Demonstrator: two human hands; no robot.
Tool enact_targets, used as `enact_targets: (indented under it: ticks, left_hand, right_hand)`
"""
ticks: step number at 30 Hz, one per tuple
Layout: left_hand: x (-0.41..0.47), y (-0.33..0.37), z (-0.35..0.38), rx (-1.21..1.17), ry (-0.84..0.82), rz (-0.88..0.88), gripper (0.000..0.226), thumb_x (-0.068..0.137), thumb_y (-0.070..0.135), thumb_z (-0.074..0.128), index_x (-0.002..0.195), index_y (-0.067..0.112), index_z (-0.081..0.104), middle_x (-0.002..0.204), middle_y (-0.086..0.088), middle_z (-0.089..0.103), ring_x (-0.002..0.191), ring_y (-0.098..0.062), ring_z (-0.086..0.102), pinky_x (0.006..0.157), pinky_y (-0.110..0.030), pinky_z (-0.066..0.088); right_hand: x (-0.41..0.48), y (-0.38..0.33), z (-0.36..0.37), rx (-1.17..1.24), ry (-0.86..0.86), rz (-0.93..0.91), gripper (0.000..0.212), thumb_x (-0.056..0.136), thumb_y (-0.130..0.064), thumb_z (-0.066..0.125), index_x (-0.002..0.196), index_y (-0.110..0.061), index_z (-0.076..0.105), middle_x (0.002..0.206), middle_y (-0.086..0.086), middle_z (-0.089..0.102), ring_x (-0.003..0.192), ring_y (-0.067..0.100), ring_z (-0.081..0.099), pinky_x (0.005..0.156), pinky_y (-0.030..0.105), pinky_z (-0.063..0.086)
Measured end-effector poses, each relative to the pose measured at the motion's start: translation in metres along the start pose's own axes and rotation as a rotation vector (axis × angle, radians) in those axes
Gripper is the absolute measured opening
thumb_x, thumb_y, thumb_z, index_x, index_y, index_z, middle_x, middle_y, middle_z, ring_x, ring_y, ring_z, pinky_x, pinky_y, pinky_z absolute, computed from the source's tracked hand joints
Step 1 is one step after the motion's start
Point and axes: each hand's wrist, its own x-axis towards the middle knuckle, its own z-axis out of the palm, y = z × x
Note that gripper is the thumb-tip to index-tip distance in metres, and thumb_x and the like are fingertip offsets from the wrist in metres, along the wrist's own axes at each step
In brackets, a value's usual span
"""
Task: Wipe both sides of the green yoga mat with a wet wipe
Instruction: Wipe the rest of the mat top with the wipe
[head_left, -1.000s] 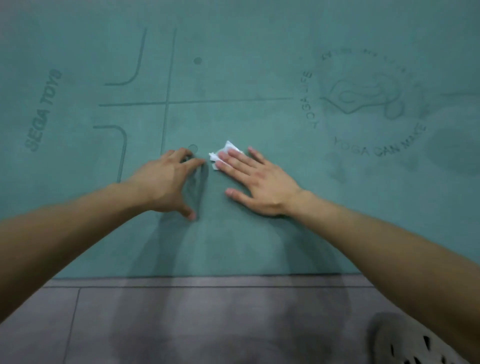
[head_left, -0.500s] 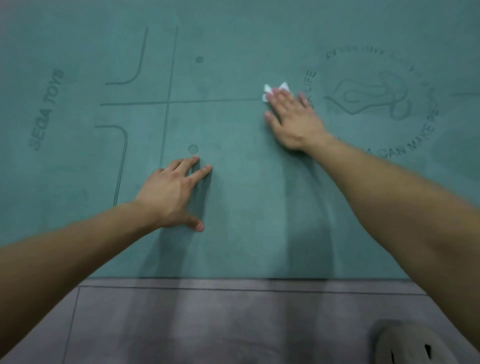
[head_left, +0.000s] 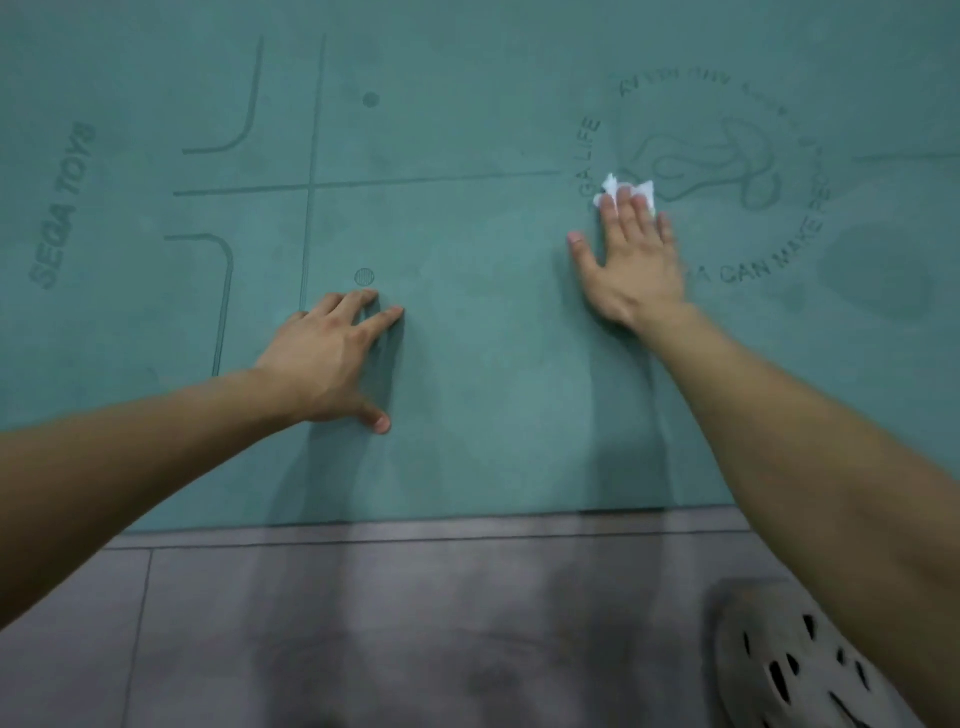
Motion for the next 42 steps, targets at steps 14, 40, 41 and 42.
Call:
enact_targets:
  ticks: [14, 40, 41, 42]
  left_hand:
    - [0.004, 0.003, -0.003, 0.051, 0.025, 0.123, 0.139, 0.046, 0.081, 0.089, 0.161, 0.03, 0.029, 0.156, -0.007, 0.035, 0.141, -0.033, 0.04, 0.107, -0.051, 0.048]
    - [-0.022, -0.008, 0.027, -0.008, 0.138, 0.323, 0.082, 0.086, 0.058, 0.076, 0.157, 0.034, 0.043, 0.162, -0.009, 0.039, 0.144, -0.034, 0.039, 0.114, -0.052, 0.042]
    - [-0.022, -0.009, 0.029, 0.011, 0.14, 0.322, 0.082, 0.087, 0.058, 0.075, 0.158, 0.033, 0.042, 0.161, -0.01, 0.04, 0.143, -0.034, 0.04, 0.113, -0.052, 0.043]
    - [-0.022, -0.008, 0.03, 0.025, 0.135, 0.325, 0.082, 0.088, 0.057, 0.075, 0.159, 0.033, 0.042, 0.16, -0.011, 0.04, 0.143, -0.035, 0.04, 0.113, -0.052, 0.043]
  right_hand:
    - [-0.136, -0.046, 0.04, 0.039, 0.063, -0.037, 0.085, 0.103, -0.071, 0.013, 0.169, -0.019, 0.008, 0.177, -0.001, -0.001, 0.162, 0.014, -0.009, 0.132, 0.046, 0.002]
    - [-0.263, -0.13, 0.078, 0.176, 0.075, -0.087, 0.077, 0.107, -0.058, 0.035, 0.168, -0.013, 0.017, 0.177, 0.004, 0.008, 0.163, 0.017, -0.001, 0.131, 0.05, 0.012]
    - [-0.278, -0.157, 0.084, 0.171, 0.016, -0.244, 0.076, 0.108, -0.057, 0.036, 0.168, -0.014, 0.017, 0.176, 0.002, 0.008, 0.163, 0.016, -0.002, 0.131, 0.049, 0.012]
    - [-0.287, -0.168, 0.085, 0.149, -0.026, -0.348, 0.075, 0.109, -0.057, 0.036, 0.168, -0.016, 0.017, 0.176, 0.0, 0.007, 0.163, 0.014, -0.003, 0.131, 0.048, 0.012]
